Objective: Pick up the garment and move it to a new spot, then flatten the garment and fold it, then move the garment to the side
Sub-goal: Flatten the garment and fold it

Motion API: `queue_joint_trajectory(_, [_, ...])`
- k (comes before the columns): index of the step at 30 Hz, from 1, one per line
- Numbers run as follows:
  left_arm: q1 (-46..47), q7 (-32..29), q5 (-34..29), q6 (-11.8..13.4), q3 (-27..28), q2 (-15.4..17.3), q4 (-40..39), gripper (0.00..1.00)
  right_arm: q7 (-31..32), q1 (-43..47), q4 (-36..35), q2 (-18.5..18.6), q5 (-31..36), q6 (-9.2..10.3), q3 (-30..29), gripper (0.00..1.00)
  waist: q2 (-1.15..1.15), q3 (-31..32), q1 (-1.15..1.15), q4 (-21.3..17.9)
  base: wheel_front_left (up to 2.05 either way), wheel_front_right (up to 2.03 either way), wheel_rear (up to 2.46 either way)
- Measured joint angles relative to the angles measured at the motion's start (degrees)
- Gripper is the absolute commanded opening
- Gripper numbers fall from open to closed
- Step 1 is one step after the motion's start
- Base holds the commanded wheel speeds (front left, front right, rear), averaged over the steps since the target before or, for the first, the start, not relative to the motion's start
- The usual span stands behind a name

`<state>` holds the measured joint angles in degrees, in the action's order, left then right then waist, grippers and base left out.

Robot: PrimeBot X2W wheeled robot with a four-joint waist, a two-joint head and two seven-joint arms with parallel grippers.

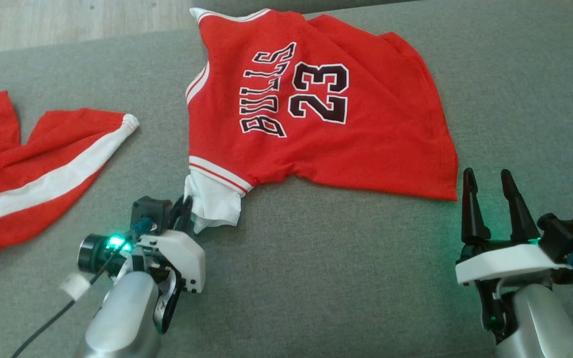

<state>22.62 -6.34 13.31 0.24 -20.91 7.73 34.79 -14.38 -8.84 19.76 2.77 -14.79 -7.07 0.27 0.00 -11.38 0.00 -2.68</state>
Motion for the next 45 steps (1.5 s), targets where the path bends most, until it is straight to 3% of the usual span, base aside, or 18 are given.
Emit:
queue_joint_trajectory(8, [-0.94,7.62,0.93,3.36,2.25,-0.07,-2.41,0.0,0.36,0.01,7.64,-0.02,0.77,0.0,-2.01,1.0,0.0,1.83,0.0,1.26,0.0,0.0,0.0])
queue_joint_trajectory(12, [-1.12,10.53,1.77,3.71,2.67,-0.2,-3.79,0.0,2.24,-0.03,11.95,-0.01,0.15,0.0,-2.85,1.0,0.0,2.46,0.0,2.08,0.0,0.0,0.0])
queue_joint_trajectory(21, [-3.18,17.95,2.92,4.55,3.86,-1.34,-6.94,0.0,2.86,-5.28,21.04,0.0,-10.32,0.0,-0.46,1.0,0.0,3.34,0.0,4.22,0.0,0.0,0.0])
queue_joint_trajectory(26, [-3.18,19.05,2.92,4.59,3.82,-1.75,-7.32,0.0,2.58,-7.47,25.1,0.08,-15.97,0.0,2.44,1.0,0.0,3.21,0.0,5.11,0.0,0.0,0.0])
queue_joint_trajectory(41, [-3.11,19.53,3.37,4.49,3.32,-1.75,-6.64,0.0,-0.51,-13.38,32.68,0.41,-16.69,0.0,5.2,0.98,0.0,2.24,0.0,4.9,0.0,0.0,0.0])
queue_joint_trajectory(42, [-3.09,19.54,3.37,4.49,3.3,-1.75,-6.49,0.0,-0.51,-13.55,32.9,0.41,-16.53,-0.01,5.1,0.8,0.0,2.27,0.0,4.78,0.0,0.0,0.0])
queue_joint_trajectory(44, [-3.09,19.61,3.5,4.5,3.26,-1.74,-6.21,0.0,-0.51,-14.03,33.43,0.37,-16.52,-0.02,4.93,0.0,0.0,2.37,0.0,4.54,0.0,0.0,0.0])
queue_joint_trajectory(45, [-3.09,19.61,3.5,4.5,3.24,-1.74,-6.16,0.0,-0.51,-14.1,33.64,0.37,-16.46,-0.02,4.74,0.0,0.0,2.44,0.0,4.42,0.0,0.0,0.0])
